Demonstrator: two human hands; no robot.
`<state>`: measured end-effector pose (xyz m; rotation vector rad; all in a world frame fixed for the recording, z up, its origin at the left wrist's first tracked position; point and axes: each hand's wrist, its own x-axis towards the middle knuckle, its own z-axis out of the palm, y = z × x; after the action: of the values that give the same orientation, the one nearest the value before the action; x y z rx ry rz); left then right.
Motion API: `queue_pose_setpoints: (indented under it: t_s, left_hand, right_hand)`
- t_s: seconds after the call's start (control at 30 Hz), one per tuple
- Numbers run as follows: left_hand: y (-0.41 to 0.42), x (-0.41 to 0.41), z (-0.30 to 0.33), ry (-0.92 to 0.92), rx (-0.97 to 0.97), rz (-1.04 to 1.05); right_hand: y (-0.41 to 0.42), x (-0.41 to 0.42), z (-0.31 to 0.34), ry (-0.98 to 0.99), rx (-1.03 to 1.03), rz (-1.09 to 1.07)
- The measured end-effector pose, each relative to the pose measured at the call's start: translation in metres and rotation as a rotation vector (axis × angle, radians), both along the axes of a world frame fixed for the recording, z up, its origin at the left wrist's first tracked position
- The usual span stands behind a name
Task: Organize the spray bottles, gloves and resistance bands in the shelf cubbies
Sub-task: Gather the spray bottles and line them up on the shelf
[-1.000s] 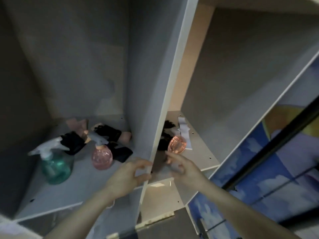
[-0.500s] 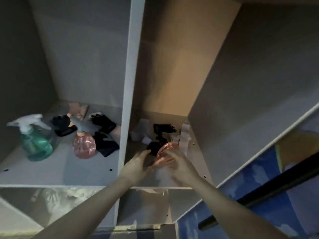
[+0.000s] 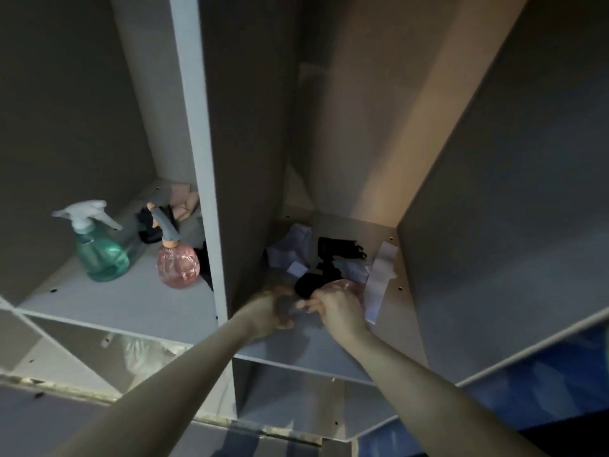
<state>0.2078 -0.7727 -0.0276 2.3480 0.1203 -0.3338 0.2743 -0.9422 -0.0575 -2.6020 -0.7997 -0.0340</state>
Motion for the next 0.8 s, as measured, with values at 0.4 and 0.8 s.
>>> queue_pose_setpoints:
  t_s: [0.4,0.8]
  left_hand:
    - [-0.066,0.055,0.047,-0.375,0.418,-0.121]
    - [-0.051,0.03,0.077,-0.266,0.037,-0.08]
  right_hand:
    - [-0.05,0.027,0.016,0.497,0.751,-0.392]
    - [-0.073,0.013,0.084,0.504,0.744,-0.192]
